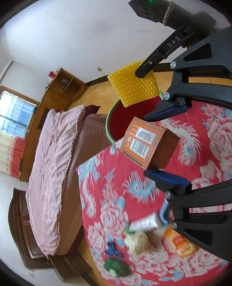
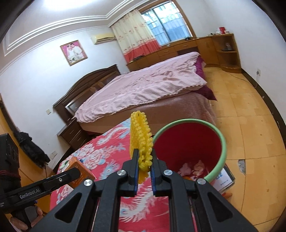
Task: Collect trash
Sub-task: 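Lift both held items and carry them toward the red bucket, then open both tools over the red bucket to drop the box and sleeve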
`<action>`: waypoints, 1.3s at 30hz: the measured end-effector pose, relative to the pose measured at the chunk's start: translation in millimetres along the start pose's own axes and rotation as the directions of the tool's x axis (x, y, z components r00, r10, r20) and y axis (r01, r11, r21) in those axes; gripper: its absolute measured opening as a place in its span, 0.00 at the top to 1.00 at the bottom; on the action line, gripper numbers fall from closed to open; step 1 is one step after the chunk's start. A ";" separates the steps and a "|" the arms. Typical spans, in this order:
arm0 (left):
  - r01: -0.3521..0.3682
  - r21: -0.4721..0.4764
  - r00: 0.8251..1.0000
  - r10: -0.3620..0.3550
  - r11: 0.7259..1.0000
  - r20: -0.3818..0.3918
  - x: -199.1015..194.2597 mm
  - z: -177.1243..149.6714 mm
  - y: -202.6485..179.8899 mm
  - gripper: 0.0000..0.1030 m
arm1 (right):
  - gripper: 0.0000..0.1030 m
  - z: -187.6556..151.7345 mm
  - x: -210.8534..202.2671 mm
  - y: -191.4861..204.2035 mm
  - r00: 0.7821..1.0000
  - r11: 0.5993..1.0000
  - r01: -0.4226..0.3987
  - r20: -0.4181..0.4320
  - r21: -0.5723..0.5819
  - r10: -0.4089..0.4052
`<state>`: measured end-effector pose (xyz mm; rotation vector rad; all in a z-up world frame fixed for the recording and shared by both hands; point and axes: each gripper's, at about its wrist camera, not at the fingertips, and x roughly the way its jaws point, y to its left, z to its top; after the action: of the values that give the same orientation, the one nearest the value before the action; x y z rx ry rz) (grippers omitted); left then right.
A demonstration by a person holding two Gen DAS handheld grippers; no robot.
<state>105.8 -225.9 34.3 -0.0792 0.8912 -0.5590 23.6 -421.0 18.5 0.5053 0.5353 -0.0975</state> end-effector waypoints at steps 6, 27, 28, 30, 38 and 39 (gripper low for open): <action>0.029 0.061 0.999 -0.026 0.998 -0.041 44.7 7.2 -30.1 0.47 | 0.88 4.6 13.2 -30.4 0.998 0.998 0.054 -0.009 0.041 -0.054; 0.045 0.156 0.989 -0.022 0.987 -0.143 141.4 12.7 -73.7 0.44 | 0.88 4.6 60.7 -106.0 0.986 0.983 0.149 -0.086 0.104 -0.140; 0.044 0.153 0.990 -0.023 0.987 -0.140 140.8 13.2 -72.7 0.44 | 0.88 4.5 62.2 -107.4 0.986 0.983 0.151 -0.089 0.107 -0.141; 0.043 0.144 0.990 -0.023 0.989 -0.136 139.1 14.4 -69.8 0.44 | 0.88 5.0 63.9 -108.6 0.986 0.982 0.152 -0.092 0.108 -0.142; 0.023 0.098 0.996 -0.015 0.995 -0.085 111.9 22.1 -55.2 0.44 | 0.84 6.9 77.5 -109.7 0.982 0.984 0.146 -0.135 0.106 -0.131; 0.022 0.093 0.997 -0.015 0.995 -0.077 107.9 22.8 -52.6 0.44 | 0.84 6.7 79.1 -108.5 0.982 0.984 0.143 -0.138 0.102 -0.129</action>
<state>153.9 -327.8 -13.0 0.0195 0.9381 -0.6235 71.0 -515.9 -64.1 0.5863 0.6959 -0.2273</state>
